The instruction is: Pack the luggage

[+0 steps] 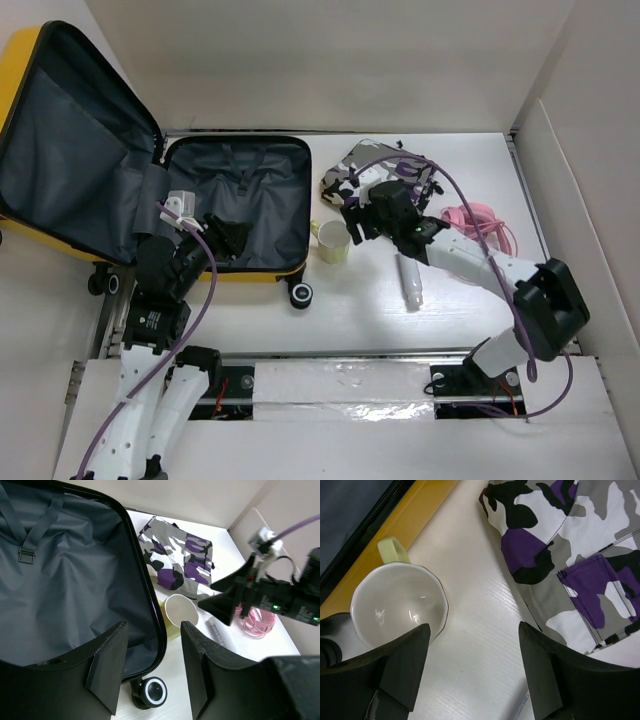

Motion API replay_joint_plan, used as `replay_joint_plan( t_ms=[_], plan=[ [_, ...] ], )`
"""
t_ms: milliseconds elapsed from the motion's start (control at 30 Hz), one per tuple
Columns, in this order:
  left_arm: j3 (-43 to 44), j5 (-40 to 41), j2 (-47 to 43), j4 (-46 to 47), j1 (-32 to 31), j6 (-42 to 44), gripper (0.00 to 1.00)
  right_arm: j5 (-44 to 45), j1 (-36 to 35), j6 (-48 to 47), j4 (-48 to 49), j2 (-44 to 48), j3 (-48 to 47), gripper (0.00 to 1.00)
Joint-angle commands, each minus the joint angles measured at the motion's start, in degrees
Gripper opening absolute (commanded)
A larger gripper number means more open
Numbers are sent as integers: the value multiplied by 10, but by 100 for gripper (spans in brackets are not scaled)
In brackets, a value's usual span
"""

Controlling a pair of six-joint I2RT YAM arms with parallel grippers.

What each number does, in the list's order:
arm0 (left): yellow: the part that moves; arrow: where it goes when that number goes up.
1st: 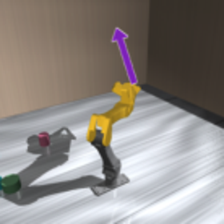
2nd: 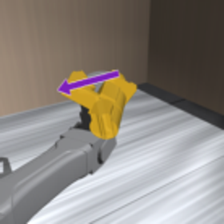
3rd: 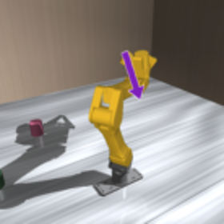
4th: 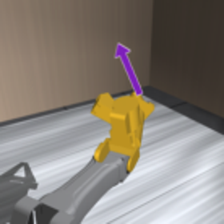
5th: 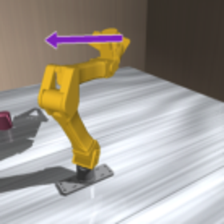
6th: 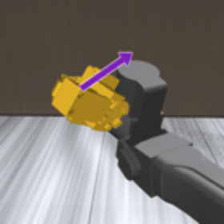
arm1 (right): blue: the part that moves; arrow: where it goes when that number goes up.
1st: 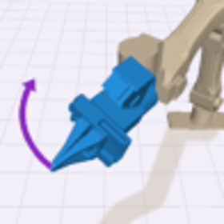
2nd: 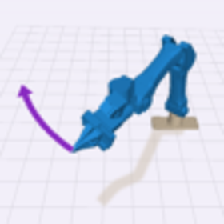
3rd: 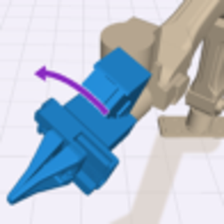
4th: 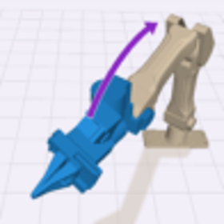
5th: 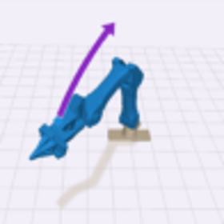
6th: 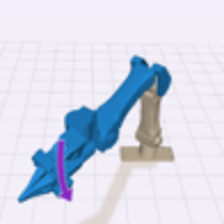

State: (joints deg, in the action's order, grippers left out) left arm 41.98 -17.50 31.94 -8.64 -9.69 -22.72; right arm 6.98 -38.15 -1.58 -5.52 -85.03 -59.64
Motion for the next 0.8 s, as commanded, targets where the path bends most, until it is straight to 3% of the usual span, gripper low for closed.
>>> replay_joint_plan(
  t_ms=[0,233,333,367,400,633,767],
  plan=[
    [-2,4,-11,14,-3,11,43,-3,-10,11,35,-34,-49,76],
    [-2,3,-14,13,-3,12,42,12,-18,15,44,-102,-72,57],
    [-2,3,-14,13,-3,12,42,10,-18,15,47,-120,-78,27],
    [-2,3,-14,12,-3,12,41,9,-18,15,46,-122,-80,5],
    [-2,3,-14,12,-3,12,41,8,-18,15,46,-119,-80,0],
    [3,14,-15,7,-3,10,41,93,-48,-8,36,5,-74,0],
    [6,22,-19,5,-3,8,40,77,-73,-39,32,35,-109,0]
  ],
)
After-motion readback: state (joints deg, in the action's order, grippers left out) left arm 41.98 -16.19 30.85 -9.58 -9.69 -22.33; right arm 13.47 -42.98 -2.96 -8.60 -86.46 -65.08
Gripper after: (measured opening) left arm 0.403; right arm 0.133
